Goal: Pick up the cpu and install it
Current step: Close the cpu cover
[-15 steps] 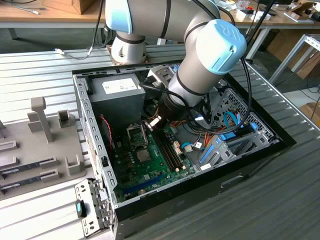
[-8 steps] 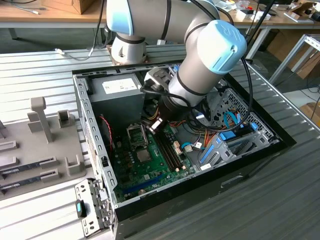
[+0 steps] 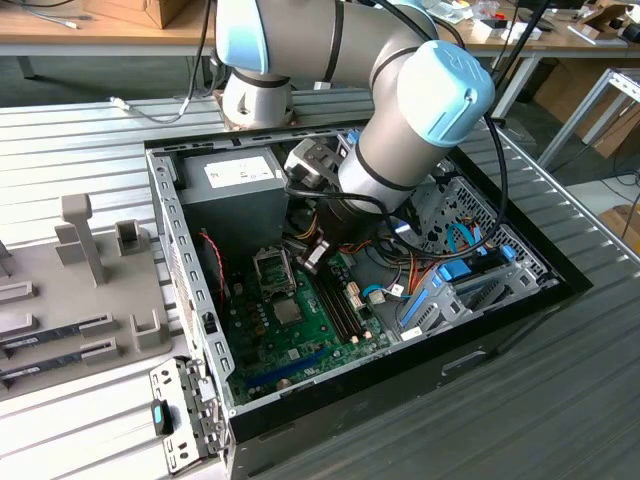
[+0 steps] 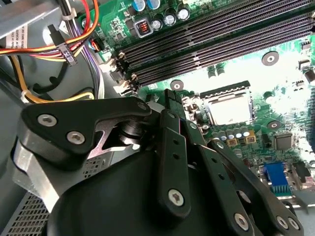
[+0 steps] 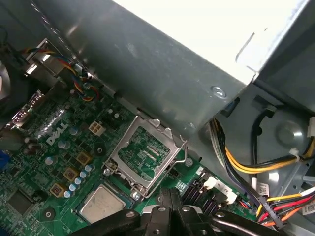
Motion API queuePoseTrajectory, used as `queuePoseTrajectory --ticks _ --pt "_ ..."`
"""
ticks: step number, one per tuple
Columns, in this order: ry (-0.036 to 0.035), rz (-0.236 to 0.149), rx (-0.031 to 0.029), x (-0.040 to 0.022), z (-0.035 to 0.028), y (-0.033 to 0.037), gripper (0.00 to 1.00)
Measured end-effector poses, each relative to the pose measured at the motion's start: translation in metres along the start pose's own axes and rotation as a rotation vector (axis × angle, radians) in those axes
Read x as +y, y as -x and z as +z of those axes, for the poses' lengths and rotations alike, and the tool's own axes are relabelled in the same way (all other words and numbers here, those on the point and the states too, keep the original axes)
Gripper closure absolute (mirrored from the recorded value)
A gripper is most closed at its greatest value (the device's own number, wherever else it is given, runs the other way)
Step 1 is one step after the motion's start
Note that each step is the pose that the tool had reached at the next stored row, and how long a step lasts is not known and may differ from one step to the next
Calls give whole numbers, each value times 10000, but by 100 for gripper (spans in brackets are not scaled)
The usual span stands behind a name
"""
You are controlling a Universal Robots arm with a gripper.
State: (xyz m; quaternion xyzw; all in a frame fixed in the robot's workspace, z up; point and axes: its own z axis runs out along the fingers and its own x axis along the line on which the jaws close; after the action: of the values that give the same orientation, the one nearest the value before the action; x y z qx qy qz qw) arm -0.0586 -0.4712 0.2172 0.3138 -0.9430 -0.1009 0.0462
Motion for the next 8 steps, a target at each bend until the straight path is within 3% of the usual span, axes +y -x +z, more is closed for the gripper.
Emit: queuePoseTrajectory --ticks 4,8 --pt "87 3 -27 -26 15 46 89" --pt "281 -33 -167 10 34 77 89"
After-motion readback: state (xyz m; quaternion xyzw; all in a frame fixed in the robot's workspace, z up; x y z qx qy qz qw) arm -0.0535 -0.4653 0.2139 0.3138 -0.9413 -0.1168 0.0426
